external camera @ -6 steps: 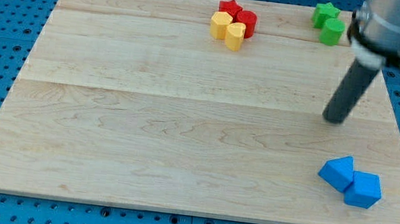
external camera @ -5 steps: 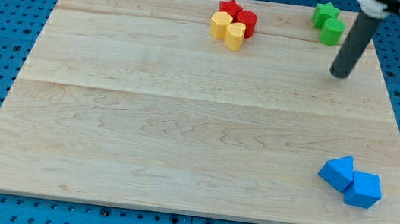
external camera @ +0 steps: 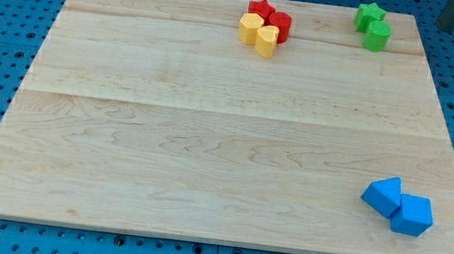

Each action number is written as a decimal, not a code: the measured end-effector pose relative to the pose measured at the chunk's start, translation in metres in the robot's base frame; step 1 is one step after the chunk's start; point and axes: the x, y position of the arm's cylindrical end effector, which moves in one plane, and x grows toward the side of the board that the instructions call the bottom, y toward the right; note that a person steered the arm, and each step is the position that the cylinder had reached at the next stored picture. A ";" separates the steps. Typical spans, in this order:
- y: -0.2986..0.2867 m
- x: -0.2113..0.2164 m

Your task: Separate the green blocks from each other

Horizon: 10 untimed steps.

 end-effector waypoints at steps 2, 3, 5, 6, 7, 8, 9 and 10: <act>-0.031 0.017; -0.043 0.017; -0.120 0.017; -0.120 0.017; -0.139 0.011; -0.160 0.004; -0.160 0.009; -0.158 0.044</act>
